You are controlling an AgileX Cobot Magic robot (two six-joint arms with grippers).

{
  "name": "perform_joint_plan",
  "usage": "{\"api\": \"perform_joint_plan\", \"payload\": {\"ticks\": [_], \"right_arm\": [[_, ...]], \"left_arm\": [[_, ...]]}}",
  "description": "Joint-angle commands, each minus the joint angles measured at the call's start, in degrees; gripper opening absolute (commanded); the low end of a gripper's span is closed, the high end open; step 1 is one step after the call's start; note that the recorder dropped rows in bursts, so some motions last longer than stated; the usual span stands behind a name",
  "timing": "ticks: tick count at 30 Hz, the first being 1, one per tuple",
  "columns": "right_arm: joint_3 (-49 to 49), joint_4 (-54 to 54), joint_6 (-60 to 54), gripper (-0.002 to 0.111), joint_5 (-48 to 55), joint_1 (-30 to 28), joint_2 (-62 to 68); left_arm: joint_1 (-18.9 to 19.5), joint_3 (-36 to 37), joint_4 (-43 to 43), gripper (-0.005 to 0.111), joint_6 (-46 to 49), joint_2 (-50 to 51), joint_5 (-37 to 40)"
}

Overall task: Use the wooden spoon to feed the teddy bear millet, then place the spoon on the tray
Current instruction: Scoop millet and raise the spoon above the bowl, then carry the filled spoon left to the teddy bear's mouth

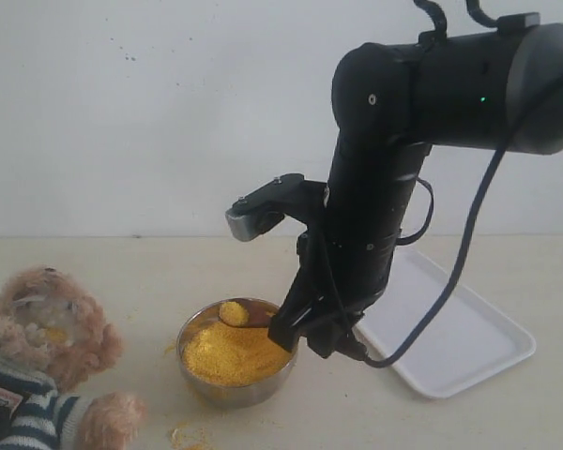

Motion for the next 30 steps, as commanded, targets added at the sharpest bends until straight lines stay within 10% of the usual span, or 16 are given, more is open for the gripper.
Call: {"api": "perform_joint_plan", "payload": {"ticks": [1,30], "right_arm": [[-0.3,-0.8,-0.1,0.0,0.9,0.6,-2.3],[-9.2,-3.7,0.9,0.0,2.6,15.1,-5.1]], "left_arm": [[0.1,0.1,-1.1,0.004,0.3,-0.4,0.8],[0.1,0.1,-1.1,0.004,0.3,-0.4,0.8]]}}
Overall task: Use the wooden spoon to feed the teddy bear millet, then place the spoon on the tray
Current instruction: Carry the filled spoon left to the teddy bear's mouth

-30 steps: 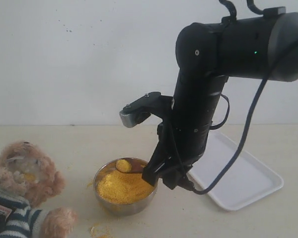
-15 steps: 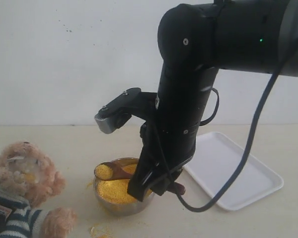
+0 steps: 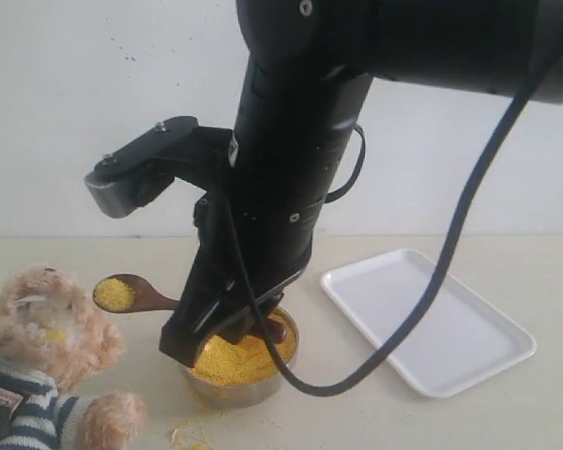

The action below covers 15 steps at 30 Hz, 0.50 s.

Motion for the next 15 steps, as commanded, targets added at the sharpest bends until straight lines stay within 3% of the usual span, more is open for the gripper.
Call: {"api": "perform_joint_plan", "payload": {"ticks": [1,15], "right_arm": [[-2.7,0.0,0.0,0.0,0.0,1.8,-0.5],[-4.2,-0.8,0.4,0.0,-1.3,5.5,2.5]], "left_arm": [[0.1,0.1,-1.1,0.004,0.3,-0.4,0.8],[0.1,0.1,-1.1,0.004,0.3,-0.4,0.8]]}}
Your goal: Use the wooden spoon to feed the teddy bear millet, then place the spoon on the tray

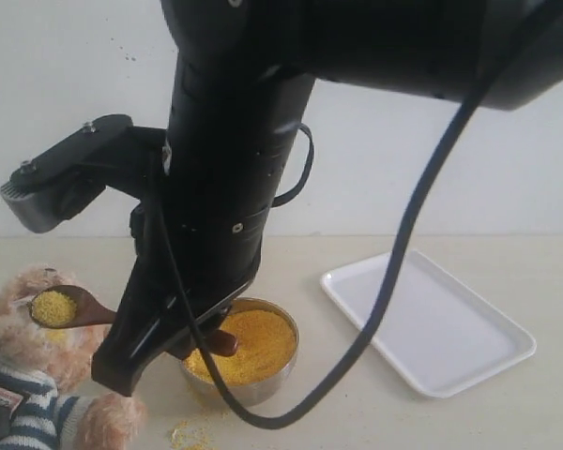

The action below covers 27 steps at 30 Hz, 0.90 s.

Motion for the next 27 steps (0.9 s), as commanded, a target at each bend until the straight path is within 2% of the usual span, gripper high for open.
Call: {"api": "perform_joint_plan", "payload": {"ticks": [1,17,27], "right_arm": [[-0.4,-1.0,0.1,0.0,-2.0,1.1,0.7],[-0.9,-6.5,-0.4,0.0,-7.5,1.8,5.8],[-0.9,-24.4,2.5,0.0,-6.0,8.2,8.4]], "left_arm": [[0.1,0.1,-1.1,0.004,0.3,-0.4,0.8],[0.1,0.1,-1.2,0.004,0.3,-0.4,0.7],[0.1,0.1,-1.2,0.004,0.3,-0.4,0.7]]}}
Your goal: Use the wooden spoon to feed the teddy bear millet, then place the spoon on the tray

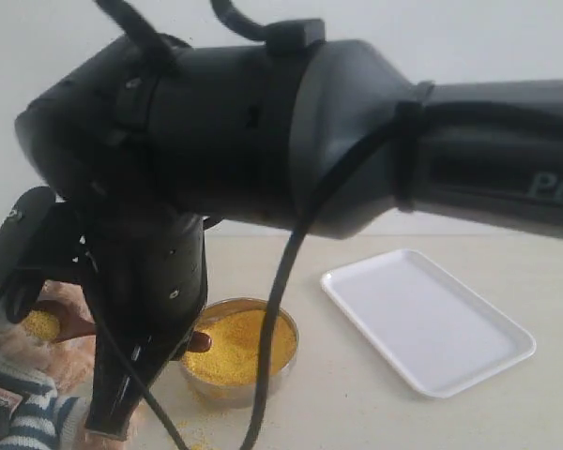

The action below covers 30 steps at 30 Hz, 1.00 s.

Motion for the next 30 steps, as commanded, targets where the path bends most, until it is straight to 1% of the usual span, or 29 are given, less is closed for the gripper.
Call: {"api": "perform_joint_plan", "payload": {"ticks": [1,13,16,18,24,30], "right_arm": [[-0.3,-8.7,2.2,0.0,2.3,2.6,1.2],[-0.2,-21.9,5.2,0.0,3.6,9.3,1.4],[-0.2,-23.3,5.6,0.0,5.3,9.9,2.4],[1.9,-25.9,5.9,0.0,5.7,10.3,2.9],[7.7,-34.7,11.0,0.0,4.9,12.3,2.9],[7.8,-39.7,17.2,0.0,4.3,14.3,2.9]], "left_arm": [[0.1,0.1,-1.2,0.004,0.3,-0.4,0.7],[0.1,0.1,-1.2,0.004,0.3,-0.4,0.7],[0.1,0.1,-1.2,0.004,0.3,-0.4,0.7],[0.1,0.1,-1.1,0.004,0.3,-0.4,0.7],[0.1,0.1,-1.1,0.004,0.3,-0.4,0.7],[0.1,0.1,-1.1,0.004,0.3,-0.4,0.7]]}}
